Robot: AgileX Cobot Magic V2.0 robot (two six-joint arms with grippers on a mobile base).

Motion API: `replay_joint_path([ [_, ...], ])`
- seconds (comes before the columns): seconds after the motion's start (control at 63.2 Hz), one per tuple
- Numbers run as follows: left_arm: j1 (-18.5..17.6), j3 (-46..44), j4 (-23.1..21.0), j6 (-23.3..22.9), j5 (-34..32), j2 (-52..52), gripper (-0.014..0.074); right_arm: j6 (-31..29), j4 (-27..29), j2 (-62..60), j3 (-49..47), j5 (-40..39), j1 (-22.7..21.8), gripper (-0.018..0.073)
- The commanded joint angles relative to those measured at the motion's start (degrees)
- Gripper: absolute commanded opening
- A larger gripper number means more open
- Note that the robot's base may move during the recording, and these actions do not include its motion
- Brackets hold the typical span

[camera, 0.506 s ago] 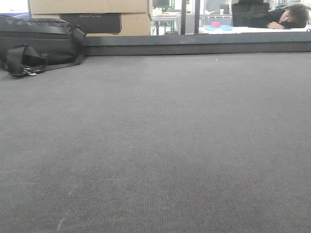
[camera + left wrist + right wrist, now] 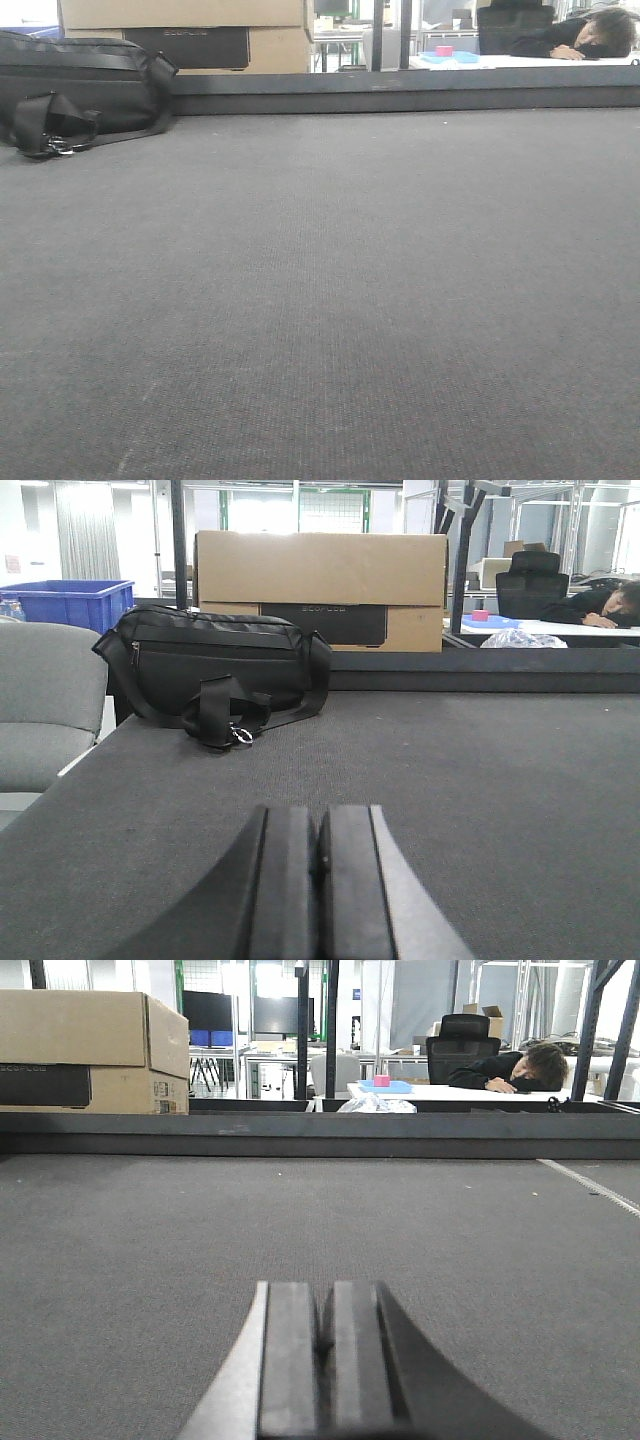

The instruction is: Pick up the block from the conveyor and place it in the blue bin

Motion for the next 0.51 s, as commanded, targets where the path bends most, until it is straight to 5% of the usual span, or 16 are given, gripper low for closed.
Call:
replay_joint_path([
  [0.0, 0.1, -0.1, -0.3, 0.0, -0.9, -0.3, -0.0111, -0.2, -0.4, 0.4, -0.2, -0.9, 0.1, -0.0162],
  [0.491, 0.1, -0.1, -0.3, 0.0, -1.0, -0.3, -0.0111, -0.2, -0.8, 0.4, -0.2, -1.6, 0.1, -0.0162],
])
